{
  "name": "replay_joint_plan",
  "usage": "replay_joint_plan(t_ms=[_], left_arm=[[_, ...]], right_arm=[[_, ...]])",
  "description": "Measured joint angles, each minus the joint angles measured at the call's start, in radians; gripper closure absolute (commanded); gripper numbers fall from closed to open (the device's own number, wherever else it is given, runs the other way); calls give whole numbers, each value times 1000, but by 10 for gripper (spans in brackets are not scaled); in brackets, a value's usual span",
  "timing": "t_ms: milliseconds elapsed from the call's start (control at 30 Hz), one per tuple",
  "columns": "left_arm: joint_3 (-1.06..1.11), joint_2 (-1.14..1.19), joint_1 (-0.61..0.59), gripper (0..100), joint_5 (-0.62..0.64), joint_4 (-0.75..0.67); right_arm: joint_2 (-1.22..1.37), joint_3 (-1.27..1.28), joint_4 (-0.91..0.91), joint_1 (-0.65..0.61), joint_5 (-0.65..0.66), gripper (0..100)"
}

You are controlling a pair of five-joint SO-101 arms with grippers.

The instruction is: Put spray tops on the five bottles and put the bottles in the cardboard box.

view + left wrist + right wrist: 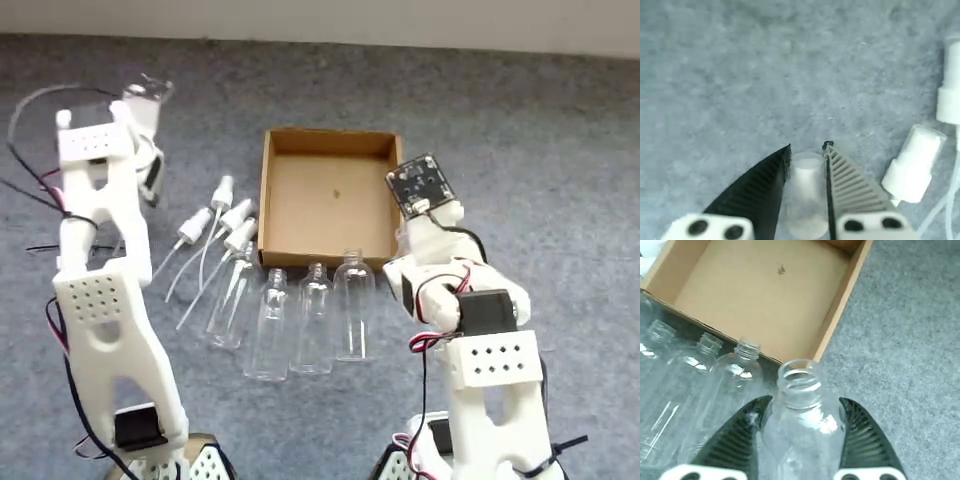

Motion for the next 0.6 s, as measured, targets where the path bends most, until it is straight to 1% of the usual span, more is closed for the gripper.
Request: replay_joint_plan(t_ms=[133,200,267,367,467,600], left_arm=[[-181,-104,-5,958,3,132],[-270,-166,-5,958,25,180],[-330,-236,-5,958,75,193],[-387,-351,12,958,169,199],[-419,-477,81,958,269,201],[-445,-660,236,958,373,201]], right_arm=[[0,0,0,-69,0,936],[0,0,-8,-101,0,939],[0,0,-58,-147,-6,961],[0,0,-178,-213,-89,990],[0,17,-311,-267,-176,992],[0,92,-437,-316,-241,992]])
